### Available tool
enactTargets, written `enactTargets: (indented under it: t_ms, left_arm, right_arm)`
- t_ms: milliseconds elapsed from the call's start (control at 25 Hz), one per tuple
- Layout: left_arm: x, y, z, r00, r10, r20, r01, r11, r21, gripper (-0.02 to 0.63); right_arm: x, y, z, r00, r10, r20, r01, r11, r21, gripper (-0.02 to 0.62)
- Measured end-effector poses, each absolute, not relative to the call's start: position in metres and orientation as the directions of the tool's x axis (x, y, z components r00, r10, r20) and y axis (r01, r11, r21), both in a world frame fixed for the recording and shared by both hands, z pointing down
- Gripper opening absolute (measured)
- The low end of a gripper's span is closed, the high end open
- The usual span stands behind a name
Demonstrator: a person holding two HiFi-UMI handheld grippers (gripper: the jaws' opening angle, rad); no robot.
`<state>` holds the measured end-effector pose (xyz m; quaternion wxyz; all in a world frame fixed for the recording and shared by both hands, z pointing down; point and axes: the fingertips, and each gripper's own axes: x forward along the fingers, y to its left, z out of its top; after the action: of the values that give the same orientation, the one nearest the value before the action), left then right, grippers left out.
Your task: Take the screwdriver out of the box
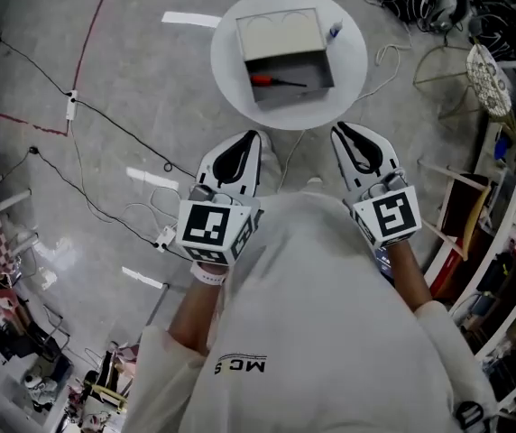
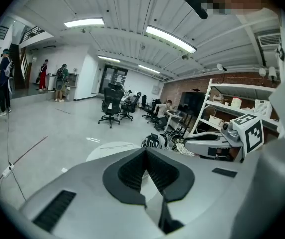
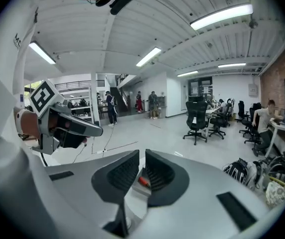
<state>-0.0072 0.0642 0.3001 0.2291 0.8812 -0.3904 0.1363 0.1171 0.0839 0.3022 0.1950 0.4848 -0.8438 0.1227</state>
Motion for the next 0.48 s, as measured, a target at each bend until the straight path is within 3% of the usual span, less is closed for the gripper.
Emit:
enactTargets:
  t_ms: [480]
  left_arm:
    - [-0.021, 0.011, 0.337, 0.702, -0.528, 0.478, -0.706, -0.602, 0.373, 0.009]
  right_arm:
    - [0.086, 0.009, 0.334, -0.436, -0.703, 0.562, -0.848, 0.530, 0.006, 0.080]
